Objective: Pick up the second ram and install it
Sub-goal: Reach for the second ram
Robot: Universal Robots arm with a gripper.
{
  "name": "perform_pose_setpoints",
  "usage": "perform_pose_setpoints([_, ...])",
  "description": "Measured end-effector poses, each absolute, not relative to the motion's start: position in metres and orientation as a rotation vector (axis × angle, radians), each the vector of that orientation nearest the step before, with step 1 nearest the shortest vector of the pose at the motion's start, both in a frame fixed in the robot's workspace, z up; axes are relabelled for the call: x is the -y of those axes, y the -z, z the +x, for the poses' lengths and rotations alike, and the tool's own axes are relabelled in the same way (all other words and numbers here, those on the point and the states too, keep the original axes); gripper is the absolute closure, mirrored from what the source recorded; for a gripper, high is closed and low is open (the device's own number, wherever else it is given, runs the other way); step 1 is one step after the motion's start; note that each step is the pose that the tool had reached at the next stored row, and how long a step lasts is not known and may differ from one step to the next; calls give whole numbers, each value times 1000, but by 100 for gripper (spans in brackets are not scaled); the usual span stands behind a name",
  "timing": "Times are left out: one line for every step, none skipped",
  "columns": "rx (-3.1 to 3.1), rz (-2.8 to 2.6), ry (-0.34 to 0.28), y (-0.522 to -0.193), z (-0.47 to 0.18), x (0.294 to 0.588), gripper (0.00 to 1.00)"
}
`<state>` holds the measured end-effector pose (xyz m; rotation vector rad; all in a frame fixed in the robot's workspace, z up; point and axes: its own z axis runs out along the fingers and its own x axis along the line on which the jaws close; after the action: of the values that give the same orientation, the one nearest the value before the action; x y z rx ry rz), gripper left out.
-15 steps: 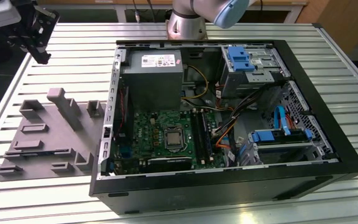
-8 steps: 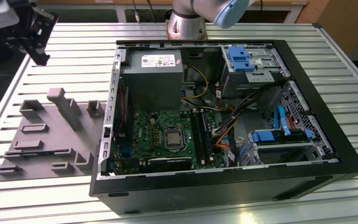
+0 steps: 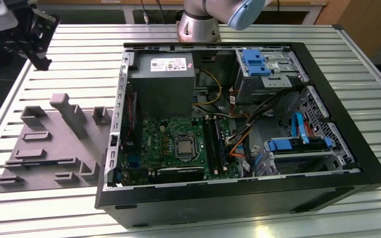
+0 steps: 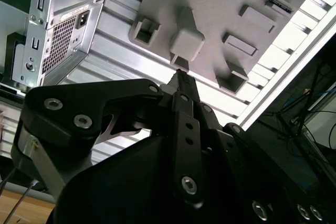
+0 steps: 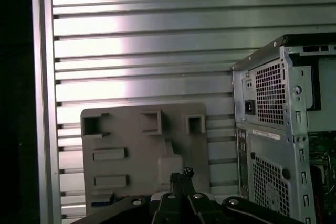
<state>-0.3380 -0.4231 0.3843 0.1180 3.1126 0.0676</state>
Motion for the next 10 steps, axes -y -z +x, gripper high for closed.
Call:
perform_pose_setpoints([-3113,118,-68,-384,-338,423,89])
perform_pose_setpoints([-3113,118,-68,-384,-339,424,89])
perform_pose_setpoints([-3113,118,-68,-384,-339,424,89])
perform_pose_setpoints([-3113,118,-68,-384,-339,424,89])
perform_pose_setpoints([-3112,118,-68,-384,-339,424,89])
perform_pose_setpoints([-3113,118,-68,-384,-340,424,89])
perform_pose_setpoints([-3113,118,-68,-384,-340,424,89])
perform_pose_setpoints([-3113,118,-68,-384,-340,425,89])
perform_pose_setpoints([-3113,118,-68,-384,-340,425,89])
perform_pose_setpoints([-3113,118,-68,-384,-340,425,89])
